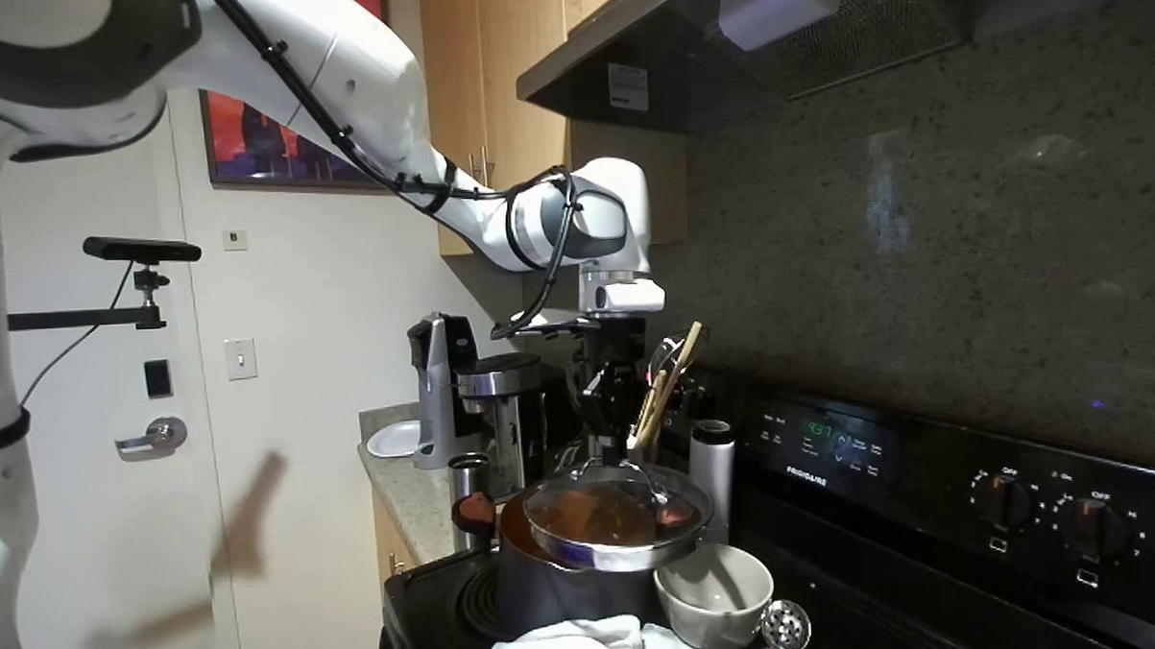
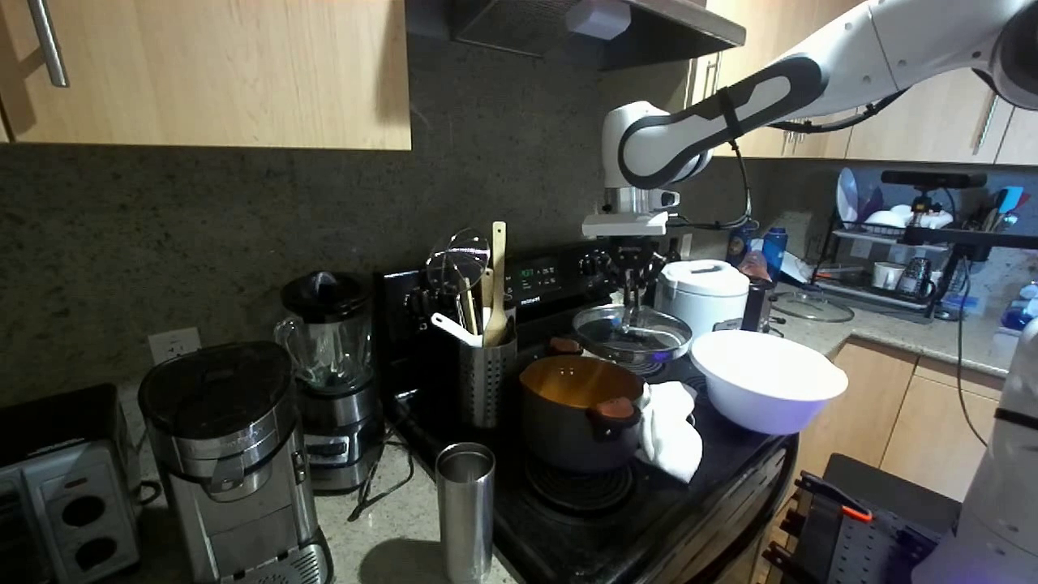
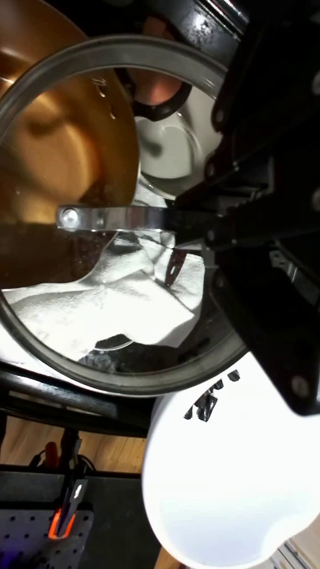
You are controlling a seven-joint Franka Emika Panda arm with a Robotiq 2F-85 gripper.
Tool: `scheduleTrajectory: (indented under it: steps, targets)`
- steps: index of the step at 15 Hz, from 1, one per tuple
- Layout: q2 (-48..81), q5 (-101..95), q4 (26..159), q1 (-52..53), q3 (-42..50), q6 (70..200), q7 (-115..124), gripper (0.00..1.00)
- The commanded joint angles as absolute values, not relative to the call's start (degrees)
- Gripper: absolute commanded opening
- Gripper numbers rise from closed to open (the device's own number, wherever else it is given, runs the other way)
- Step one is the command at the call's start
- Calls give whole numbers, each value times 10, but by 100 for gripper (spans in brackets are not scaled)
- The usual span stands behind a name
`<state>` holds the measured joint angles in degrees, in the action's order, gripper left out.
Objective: Put the lid on the pot
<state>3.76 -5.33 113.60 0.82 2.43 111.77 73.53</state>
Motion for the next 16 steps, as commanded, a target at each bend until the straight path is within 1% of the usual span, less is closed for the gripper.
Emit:
scheduleTrajectory:
  steps: [1,5,11,16]
  targets:
    - [-10,-29,1185,14,7,1148,725,6]
    - [-8,-5,1205,23,-10,1200,720,7]
    - [9,-17,1230,34,-26,1282,724,7]
    - [28,-26,1227,44,-29,1306,727,7]
